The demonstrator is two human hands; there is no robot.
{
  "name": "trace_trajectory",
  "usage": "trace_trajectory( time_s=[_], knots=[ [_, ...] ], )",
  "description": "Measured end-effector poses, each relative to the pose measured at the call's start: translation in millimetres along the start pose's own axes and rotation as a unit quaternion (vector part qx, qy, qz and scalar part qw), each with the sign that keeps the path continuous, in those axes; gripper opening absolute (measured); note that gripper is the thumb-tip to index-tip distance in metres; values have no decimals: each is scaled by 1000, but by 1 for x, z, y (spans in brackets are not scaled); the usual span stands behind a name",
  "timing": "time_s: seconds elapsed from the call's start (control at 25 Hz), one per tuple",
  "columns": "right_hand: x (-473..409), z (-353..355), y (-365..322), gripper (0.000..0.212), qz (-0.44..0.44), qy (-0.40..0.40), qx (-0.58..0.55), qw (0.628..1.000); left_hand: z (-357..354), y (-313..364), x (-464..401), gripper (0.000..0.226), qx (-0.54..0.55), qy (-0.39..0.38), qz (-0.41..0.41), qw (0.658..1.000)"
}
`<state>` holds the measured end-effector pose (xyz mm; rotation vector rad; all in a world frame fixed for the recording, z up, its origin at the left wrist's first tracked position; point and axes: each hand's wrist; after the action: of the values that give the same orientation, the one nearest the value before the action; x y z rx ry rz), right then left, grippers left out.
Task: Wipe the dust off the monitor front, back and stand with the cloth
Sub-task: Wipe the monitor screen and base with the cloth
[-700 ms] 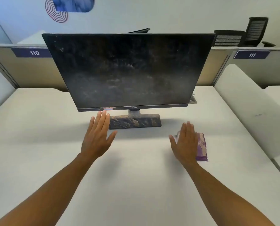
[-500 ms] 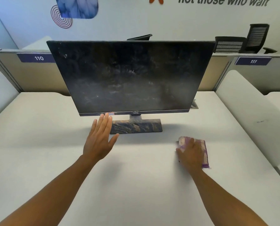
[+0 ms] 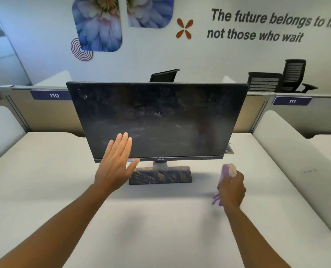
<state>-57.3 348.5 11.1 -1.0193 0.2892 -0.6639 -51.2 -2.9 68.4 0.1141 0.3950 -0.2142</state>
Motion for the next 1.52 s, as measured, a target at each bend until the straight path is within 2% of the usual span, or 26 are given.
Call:
trace_trajectory(
  time_s=[0.2,0.44,0.56,0.72,0.88,1.0,1.24,1.4,1.52],
  knots=[
    [-18,23,-73,34,58,53,-163,984,38,-6,-48,72,-23,58,-18,998],
    [-36,53,-163,43,204,114,-225,946,81,-15,-97,71,-52,125,-28,990],
    [-47,59,-195,47,260,126,-197,937,93,-21,-109,73,-61,137,-16,989],
    [-67,57,-224,41,323,110,-70,937,102,-33,-120,75,-66,119,1,991],
    [-74,49,-233,35,366,117,52,922,100,-40,-123,77,-65,98,14,993],
    [-66,43,-240,32,399,126,82,904,98,-39,-124,76,-57,106,14,993],
    [-22,10,-258,23,447,84,99,885,100,-34,-126,74,-37,116,19,992],
    [26,-28,-275,21,489,44,113,864,100,-36,-124,73,-43,114,19,992],
    [58,-49,-285,22,546,-23,90,833,101,-39,-125,69,-53,111,16,992]
  ],
)
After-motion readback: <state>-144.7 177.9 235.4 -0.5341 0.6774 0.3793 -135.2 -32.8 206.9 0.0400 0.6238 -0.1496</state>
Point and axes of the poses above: each hand's wrist, its own x-axis away from the middle knuckle, its own z-axis out of the back of the hand, y = z × x, and after that the axes turned 6 degrees about -y, right-handed
